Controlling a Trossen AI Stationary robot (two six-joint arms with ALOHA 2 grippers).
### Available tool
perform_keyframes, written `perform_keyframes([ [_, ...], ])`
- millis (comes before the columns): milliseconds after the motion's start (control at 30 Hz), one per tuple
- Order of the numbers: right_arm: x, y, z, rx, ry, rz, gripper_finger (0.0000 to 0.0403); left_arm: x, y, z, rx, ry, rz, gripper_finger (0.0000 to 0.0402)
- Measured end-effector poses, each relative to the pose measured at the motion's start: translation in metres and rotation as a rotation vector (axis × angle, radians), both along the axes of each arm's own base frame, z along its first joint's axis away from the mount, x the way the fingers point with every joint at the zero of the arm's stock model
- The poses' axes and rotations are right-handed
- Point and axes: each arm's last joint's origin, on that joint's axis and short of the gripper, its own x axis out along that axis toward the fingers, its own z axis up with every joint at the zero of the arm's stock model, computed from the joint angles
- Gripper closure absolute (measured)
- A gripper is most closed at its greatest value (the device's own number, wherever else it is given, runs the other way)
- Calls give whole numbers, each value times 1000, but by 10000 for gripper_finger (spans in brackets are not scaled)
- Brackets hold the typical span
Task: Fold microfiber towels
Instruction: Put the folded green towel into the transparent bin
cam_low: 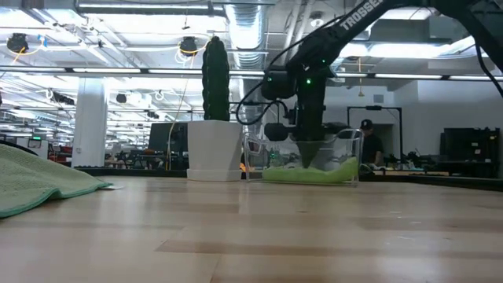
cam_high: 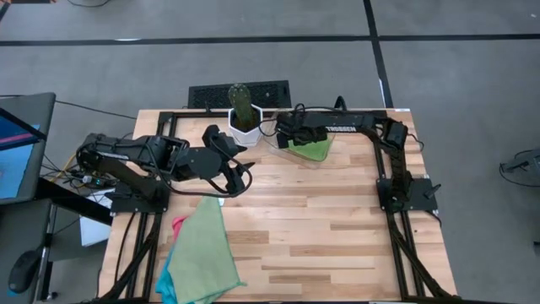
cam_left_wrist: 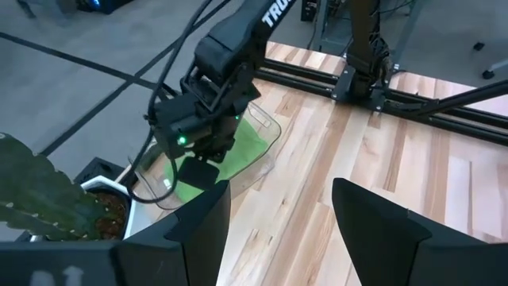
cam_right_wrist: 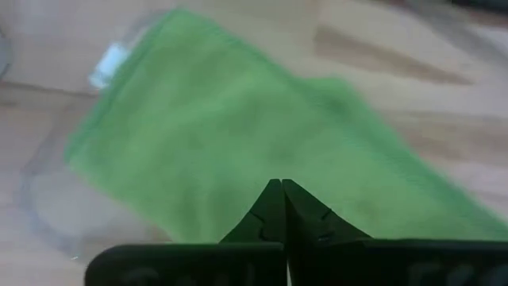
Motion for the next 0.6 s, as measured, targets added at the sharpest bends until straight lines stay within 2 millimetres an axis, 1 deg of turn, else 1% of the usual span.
perform_keyframes([
  [167, -2, 0, -1, 20, 11, 0, 392, 0, 0, 0, 1, 0, 2, 187],
  [367, 4, 0, 0, 20, -57, 12, 391, 0, 0, 0, 8, 3, -3, 187],
  [600, 5, -1, 0, 17, -58, 16, 391, 0, 0, 0, 9, 3, -3, 187],
])
